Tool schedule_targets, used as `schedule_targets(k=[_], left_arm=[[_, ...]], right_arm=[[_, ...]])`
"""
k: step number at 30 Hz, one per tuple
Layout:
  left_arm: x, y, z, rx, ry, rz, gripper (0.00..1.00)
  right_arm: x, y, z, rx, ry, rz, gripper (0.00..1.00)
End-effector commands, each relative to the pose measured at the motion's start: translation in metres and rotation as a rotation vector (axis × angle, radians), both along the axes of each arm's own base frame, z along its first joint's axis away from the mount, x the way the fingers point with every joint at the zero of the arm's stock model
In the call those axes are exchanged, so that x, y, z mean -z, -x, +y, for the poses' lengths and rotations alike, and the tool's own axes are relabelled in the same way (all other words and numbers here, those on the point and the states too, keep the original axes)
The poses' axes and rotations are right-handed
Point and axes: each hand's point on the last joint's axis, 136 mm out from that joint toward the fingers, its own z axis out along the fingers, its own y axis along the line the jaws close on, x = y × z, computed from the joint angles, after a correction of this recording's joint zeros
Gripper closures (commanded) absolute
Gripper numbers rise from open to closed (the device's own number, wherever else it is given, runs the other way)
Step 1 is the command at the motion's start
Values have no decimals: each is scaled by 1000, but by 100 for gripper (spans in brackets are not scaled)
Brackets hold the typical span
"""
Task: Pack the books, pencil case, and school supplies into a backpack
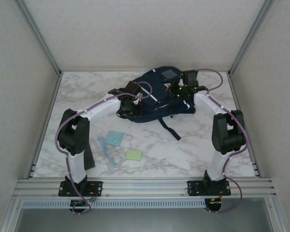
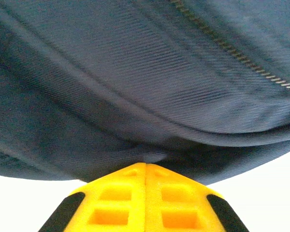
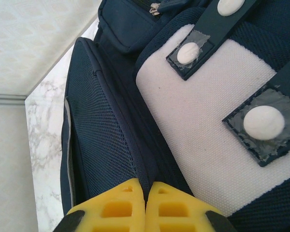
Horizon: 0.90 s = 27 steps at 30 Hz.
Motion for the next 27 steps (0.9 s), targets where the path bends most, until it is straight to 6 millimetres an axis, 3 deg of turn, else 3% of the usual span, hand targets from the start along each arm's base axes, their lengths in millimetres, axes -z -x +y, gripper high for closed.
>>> schedule_targets(k=[1, 7, 10, 14, 20, 27], left_arm=[[-26, -2, -28, 15, 160, -29, 82], [-46, -15, -47, 3, 243, -110, 62], [-47, -16, -54, 14, 237, -138, 53], [-44, -15, -66, 36, 225, -130, 48], [-82, -4, -68, 43, 184, -212, 47], [-43, -3, -85, -5, 215, -134, 48]], right_arm=[[-46, -20, -8, 33, -57, -144, 100], [-48, -20, -6, 23, -67, -142, 100], [-49, -20, -4, 20, -82, -138, 100], [-50, -21, -5, 36, -80, -128, 100], [-45, -22, -8, 64, -62, -113, 100], [-44, -23, 1, 56, -78, -112, 100]])
